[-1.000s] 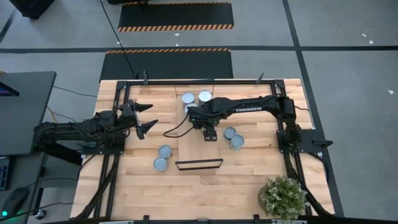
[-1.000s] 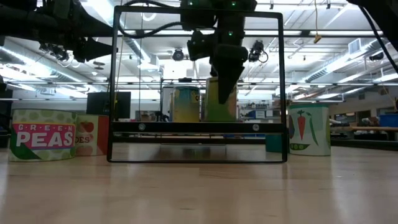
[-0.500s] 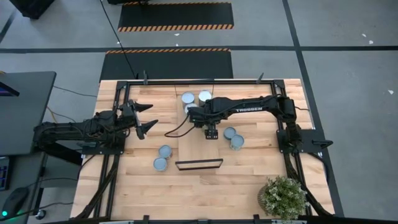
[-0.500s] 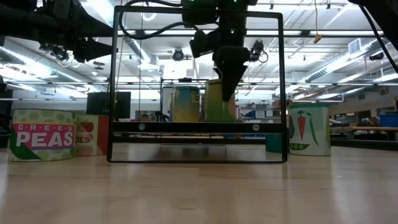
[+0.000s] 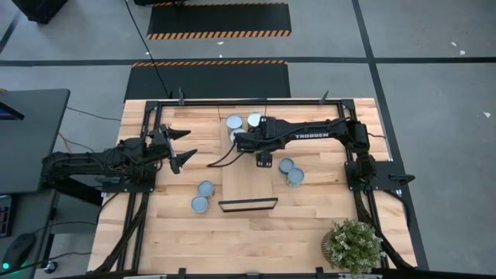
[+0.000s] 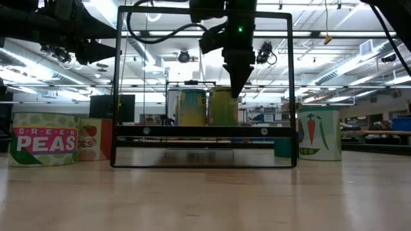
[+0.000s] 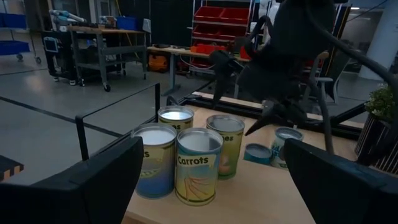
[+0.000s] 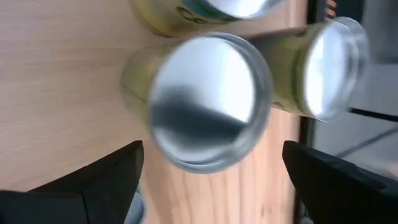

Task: Pick and place cans onto a shelf
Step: Put the canned oranges on the shelf

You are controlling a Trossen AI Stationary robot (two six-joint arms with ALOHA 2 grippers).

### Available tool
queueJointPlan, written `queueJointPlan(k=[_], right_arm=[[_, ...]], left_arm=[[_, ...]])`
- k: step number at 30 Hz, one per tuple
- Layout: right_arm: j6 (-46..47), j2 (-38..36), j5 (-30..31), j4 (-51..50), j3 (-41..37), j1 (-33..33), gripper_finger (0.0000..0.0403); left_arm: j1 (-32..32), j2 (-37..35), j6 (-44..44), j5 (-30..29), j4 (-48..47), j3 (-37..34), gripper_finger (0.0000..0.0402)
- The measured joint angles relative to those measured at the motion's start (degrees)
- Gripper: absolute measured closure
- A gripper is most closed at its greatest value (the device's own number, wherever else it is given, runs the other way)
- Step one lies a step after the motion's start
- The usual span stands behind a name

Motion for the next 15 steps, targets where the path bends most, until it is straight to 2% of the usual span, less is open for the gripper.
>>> queueJointPlan(k=[4,15], right_arm=[[2.30,0.00,5.25,-0.69,-0.02,-0.07,0.0012],[4.25,-0.70,4.31,-2.27,1.18,1.25,0.0012]], left_arm=[[0.00,0.00,-0.01,0.01,0.00,0.00,0.0008],[0.00,0.00,-0.01,0.01,0.05,0.00,0.0008]])
